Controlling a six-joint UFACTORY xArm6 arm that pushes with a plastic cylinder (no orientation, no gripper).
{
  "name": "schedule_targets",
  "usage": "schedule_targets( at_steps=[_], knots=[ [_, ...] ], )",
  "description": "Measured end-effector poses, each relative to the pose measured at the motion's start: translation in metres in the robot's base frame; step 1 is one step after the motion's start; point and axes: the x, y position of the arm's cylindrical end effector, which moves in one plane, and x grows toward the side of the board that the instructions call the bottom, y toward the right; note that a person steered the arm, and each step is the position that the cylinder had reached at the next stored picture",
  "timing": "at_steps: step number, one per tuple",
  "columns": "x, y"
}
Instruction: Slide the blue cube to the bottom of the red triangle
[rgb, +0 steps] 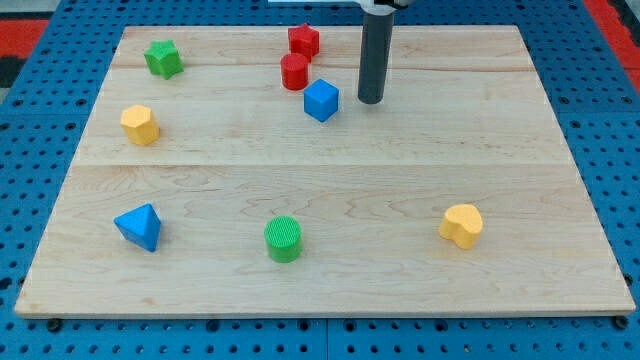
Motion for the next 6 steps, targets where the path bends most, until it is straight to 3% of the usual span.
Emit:
schedule_targets(
  at_steps=[2,4,6],
  knots=[
    [0.003,-0.068],
    [0.008,-0.058],
    [0.074,-0.077]
  ],
)
